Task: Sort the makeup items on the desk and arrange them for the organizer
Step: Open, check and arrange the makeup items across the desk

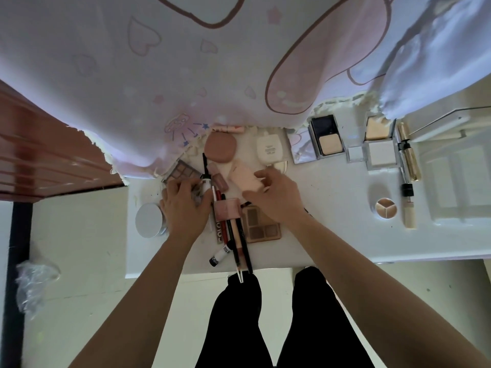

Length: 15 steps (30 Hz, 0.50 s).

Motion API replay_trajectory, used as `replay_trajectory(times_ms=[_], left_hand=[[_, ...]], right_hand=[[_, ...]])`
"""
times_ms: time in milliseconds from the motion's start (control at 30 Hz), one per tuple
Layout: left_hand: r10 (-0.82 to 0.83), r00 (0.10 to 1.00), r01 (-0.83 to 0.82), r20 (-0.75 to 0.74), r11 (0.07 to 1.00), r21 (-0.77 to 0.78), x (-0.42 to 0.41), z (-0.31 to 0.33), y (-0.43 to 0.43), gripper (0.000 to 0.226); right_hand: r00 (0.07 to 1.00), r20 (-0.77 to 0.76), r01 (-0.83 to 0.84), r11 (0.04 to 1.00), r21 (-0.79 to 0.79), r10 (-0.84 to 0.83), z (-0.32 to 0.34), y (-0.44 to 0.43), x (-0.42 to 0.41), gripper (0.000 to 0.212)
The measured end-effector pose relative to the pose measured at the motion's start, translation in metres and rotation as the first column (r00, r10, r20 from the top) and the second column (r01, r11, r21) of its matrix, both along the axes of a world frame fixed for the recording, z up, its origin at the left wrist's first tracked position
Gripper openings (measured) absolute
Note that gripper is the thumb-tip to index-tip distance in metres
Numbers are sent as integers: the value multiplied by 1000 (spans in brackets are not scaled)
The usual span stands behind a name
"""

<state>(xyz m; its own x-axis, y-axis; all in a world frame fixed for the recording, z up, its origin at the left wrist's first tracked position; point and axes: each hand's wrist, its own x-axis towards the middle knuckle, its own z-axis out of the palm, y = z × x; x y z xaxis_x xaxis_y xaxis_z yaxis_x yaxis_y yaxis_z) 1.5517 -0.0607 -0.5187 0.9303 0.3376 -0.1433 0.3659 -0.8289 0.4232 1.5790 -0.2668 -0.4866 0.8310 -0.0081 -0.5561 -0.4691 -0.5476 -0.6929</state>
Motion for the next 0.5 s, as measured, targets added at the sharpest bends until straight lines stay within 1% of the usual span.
replay_trajectory(times_ms=[33, 100, 167, 200, 233, 267, 300, 333, 367, 400, 433, 467, 500], left_hand=[[44, 999, -45, -15, 998, -48, 4, 0, 2, 37], [111, 994, -108, 10, 980, -164, 12, 5, 2, 43], [139, 988, -115, 67, 951, -286, 18, 12, -6, 46], [136, 987, -97, 91, 934, -343, 19, 19, -15, 44], [123, 988, -76, 94, 912, -403, 21, 27, -24, 41], [104, 993, -63, 60, 875, -479, 23, 38, -36, 38], [82, 996, -76, -15, 811, -580, 24, 47, -46, 37], [53, 991, -123, -122, 711, -693, 25, 56, -55, 38], [25, 972, -203, -233, 582, -787, 27, 64, -61, 39], [-3, 949, -276, -315, 473, -837, 27, 71, -66, 36], [-26, 936, -310, -352, 418, -854, 27, 75, -68, 31], [-30, 936, -307, -351, 422, -853, 26, 76, -70, 25], [-18, 940, -296, -340, 446, -844, 25, 74, -71, 22]], right_hand=[[997, -13, 71, 995, 72, -70, 3, -8, 0, 52], [982, -48, 187, 955, 229, -181, 7, -23, -3, 41], [974, -84, 228, 902, 367, -212, 9, -37, -7, 34], [972, -104, 234, 865, 443, -209, 9, -43, -9, 31], [970, -131, 243, 819, 520, -205, 10, -47, -12, 28], [966, -162, 258, 766, 588, -201, 10, -50, -13, 26], [960, -196, 278, 718, 639, -198, 11, -51, -14, 26], [954, -224, 298, 677, 673, -197, 11, -52, -14, 27], [949, -243, 313, 645, 697, -198, 12, -53, -14, 28], [946, -255, 324, 624, 711, -201, 12, -55, -14, 30], [943, -265, 332, 619, 712, -200, 13, -57, -13, 33], [945, -266, 324, 634, 702, -190, 14, -59, -13, 36], [951, -260, 304, 665, 682, -168, 14, -62, -13, 37]])
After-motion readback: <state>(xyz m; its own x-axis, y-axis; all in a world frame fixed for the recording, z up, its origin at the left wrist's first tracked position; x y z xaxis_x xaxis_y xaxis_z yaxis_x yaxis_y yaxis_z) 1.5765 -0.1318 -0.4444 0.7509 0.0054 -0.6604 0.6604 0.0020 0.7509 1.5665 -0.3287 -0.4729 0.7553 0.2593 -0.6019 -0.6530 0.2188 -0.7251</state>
